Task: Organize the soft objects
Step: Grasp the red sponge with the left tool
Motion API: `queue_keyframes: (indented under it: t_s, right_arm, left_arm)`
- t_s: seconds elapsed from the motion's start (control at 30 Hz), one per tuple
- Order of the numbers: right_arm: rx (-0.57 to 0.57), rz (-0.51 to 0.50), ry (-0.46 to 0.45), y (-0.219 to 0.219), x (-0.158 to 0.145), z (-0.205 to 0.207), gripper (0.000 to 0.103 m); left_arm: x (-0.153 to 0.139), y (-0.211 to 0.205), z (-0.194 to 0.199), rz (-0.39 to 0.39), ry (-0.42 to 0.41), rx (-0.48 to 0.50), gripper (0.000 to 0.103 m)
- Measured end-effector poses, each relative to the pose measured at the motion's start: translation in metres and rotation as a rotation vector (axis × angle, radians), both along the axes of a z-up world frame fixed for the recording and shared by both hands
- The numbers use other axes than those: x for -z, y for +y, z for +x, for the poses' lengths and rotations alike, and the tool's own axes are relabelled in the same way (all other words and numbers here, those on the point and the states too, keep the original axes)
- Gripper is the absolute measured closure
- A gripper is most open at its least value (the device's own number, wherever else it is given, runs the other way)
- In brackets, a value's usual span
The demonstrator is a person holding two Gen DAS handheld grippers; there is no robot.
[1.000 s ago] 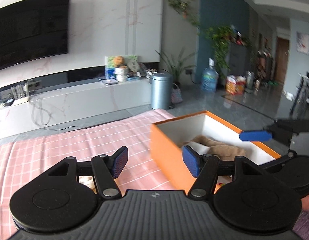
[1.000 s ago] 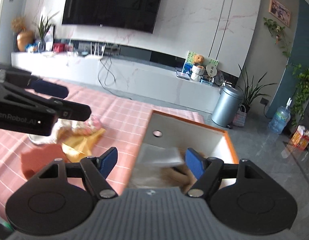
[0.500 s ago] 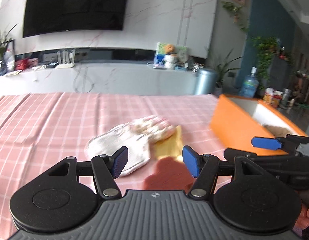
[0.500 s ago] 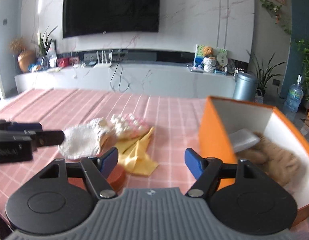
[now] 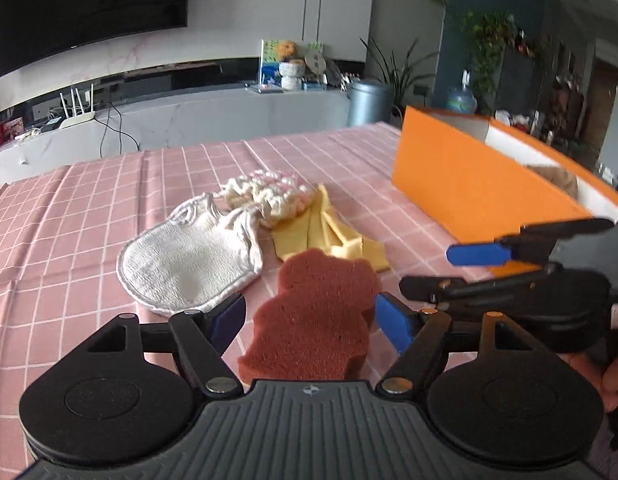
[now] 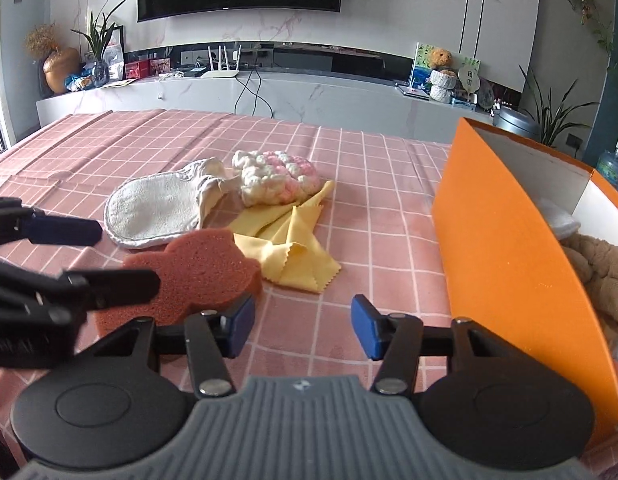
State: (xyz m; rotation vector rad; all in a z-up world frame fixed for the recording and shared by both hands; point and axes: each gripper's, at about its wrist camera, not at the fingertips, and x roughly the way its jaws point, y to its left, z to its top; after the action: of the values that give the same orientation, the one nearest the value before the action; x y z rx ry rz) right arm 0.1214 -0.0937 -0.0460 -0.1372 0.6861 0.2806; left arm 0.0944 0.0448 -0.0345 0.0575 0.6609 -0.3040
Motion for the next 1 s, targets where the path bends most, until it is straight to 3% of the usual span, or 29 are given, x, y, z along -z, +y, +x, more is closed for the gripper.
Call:
queue_keyframes:
  t_s: [0.17,0.5,0.63,0.77,1.0]
  right_arm:
    - [0.003,0.018,0.032,-0.002,0.007,0.007,0.055]
    - [0.057,0.058,0.096,-0.011,0.020,0.023,0.056]
    - [0.056,0.072,0.130,-0.012,0.025,0.027,0.056]
    - [0.026,0.033,0.104,-0.005,0.026,0.023,0.056]
    - [0.066,0.056,0.053,-0.011,0.015,0.019,0.056]
  left_arm:
    - [0.012,-0.009,0.005,0.064,0.012,0.017,0.015]
    - [0.027,-0.010,0.022,0.054,0.059,0.020,0.013]
    - [0.035,-0.018,0.023,0.107,0.074,0.031,0.014]
    - [0.032,-0.022,0.019,0.124,0.059,0.035,0.018]
    - [0.009,-0.004,0.016,0.066,0.054,-0.107,0.019]
